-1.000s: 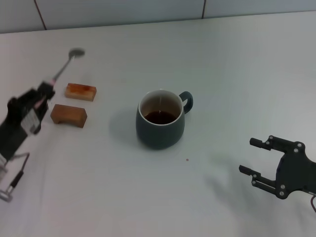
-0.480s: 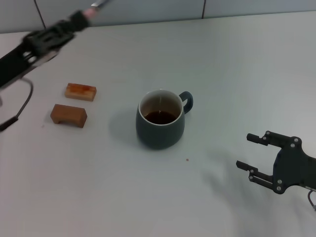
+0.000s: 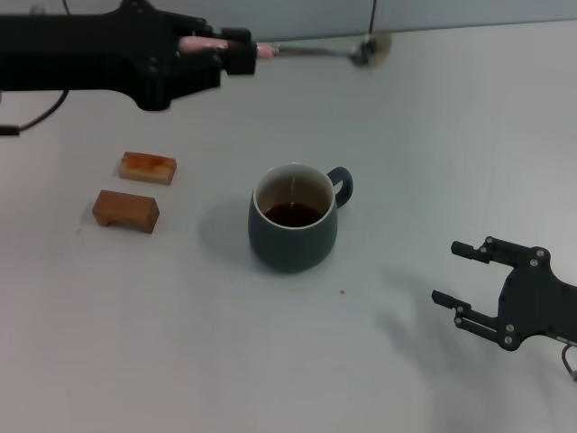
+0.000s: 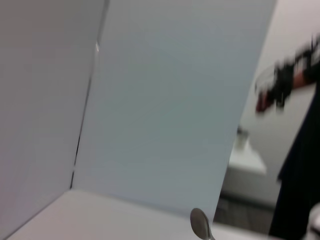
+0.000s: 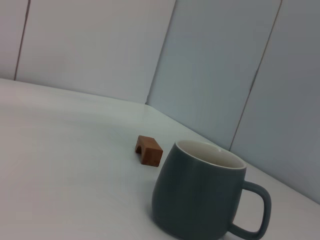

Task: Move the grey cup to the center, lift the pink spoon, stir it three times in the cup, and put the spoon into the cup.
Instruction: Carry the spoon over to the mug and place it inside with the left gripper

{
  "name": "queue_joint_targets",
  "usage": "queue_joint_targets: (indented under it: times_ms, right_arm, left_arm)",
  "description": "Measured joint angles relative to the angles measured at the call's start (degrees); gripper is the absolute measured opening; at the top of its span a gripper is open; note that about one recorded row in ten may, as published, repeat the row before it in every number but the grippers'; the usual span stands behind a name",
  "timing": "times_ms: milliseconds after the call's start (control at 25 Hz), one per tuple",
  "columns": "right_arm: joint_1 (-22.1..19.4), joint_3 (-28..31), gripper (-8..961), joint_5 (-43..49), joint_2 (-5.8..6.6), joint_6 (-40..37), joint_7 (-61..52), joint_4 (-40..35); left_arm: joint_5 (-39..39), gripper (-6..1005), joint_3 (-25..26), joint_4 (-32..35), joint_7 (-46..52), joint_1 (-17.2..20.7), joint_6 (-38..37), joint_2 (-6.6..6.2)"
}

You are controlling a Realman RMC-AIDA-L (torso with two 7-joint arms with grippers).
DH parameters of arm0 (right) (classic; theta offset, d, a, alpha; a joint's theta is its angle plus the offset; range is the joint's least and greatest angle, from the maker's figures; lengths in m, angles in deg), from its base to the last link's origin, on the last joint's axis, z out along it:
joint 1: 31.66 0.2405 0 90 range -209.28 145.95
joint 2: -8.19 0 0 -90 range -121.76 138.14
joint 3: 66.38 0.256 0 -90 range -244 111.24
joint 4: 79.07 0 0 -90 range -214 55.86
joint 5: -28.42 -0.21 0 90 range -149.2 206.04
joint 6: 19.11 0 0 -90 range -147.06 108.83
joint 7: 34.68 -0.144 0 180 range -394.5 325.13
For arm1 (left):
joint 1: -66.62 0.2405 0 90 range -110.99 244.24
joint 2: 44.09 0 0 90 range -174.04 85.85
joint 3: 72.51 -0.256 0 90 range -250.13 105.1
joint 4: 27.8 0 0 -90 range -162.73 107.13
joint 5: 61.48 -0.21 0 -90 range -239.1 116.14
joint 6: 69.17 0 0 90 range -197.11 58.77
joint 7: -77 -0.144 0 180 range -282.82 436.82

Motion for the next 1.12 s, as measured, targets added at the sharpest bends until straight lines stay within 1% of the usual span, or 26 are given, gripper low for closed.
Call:
queue_joint_targets:
  times_ms: [40,120,160,200,280,320,360,400,560,720,840,880,1040,1080,1120]
  right_arm:
    - [0.0,0.0,623,0.0,0.0,0.0,0.0,0.0]
    - [0.0,0.1,624,0.0,-0.03,0.1,0.0,0.0]
    - [0.1,0.1,624,0.0,-0.05,0.2,0.0,0.0]
    - [0.1,0.1,624,0.0,-0.05,0.2,0.0,0.0]
    - [0.1,0.1,624,-0.1,-0.07,0.2,0.0,0.0]
    - [0.1,0.1,624,-0.1,-0.07,0.2,0.0,0.0]
    - [0.1,0.1,624,-0.1,-0.07,0.2,-0.1,0.0]
    - [0.1,0.1,623,-0.1,-0.08,0.2,-0.1,0.0]
    - [0.0,0.2,623,-0.2,-0.09,0.2,-0.1,0.0]
    - [-0.1,0.2,623,-0.3,-0.1,0.2,-0.1,0.0]
    - [-0.2,0.2,622,-0.4,-0.09,0.1,-0.1,0.0]
    - [-0.2,0.2,622,-0.4,-0.09,0.1,-0.1,0.0]
    - [-0.3,0.2,622,-0.4,-0.09,0.0,-0.1,0.0]
    - [-0.3,0.2,622,-0.4,-0.09,-0.1,-0.1,0.0]
    - [-0.3,0.2,622,-0.4,-0.09,-0.1,-0.1,0.0]
  left_arm:
    - [-5.2,135,-1.2,5.4,0.8,-1.4,-0.5,-0.01]
    - [-5.2,135,-1.2,5.4,0.8,-1.4,-0.5,-0.01]
    - [-9.8,135,-2.6,8.9,1.1,-2.7,-0.9,0.03]
    - [-15.5,135,-5.2,12.6,1.3,-4.1,-1.4,0.24]
    - [-20.4,136,-8.4,15.7,1.4,-5.2,-1.7,0.38]
    - [-20.4,136,-8.4,15.7,1.4,-5.2,-1.7,0.38]
    - [-22.3,136,-9.8,17.0,1.6,-5.6,-1.8,0.42]
    - [-25.9,136,-11.9,18.8,1.8,-6.4,-1.7,0.54]
    - [-29.4,136,-13.8,20.3,2.3,-7.1,-1.3,0.66]
    - [-36.3,136,-18.6,21.7,4.3,-8.9,-0.8,0.81]
    - [-38.2,137,-20.9,21.7,4.9,-9.4,-0.8,0.92]
    - [-38.7,137,-22.3,21.6,5.3,-9.6,-0.7,0.95]
    - [-39.9,137,-24.2,20.5,5.7,-10.3,-0.1,1.03]
    - [-41.1,137,-25.8,19.4,5.9,-10.7,1.0,1.1]
    - [-41.1,137,-25.8,19.4,5.9,-10.7,1.0,1.1]
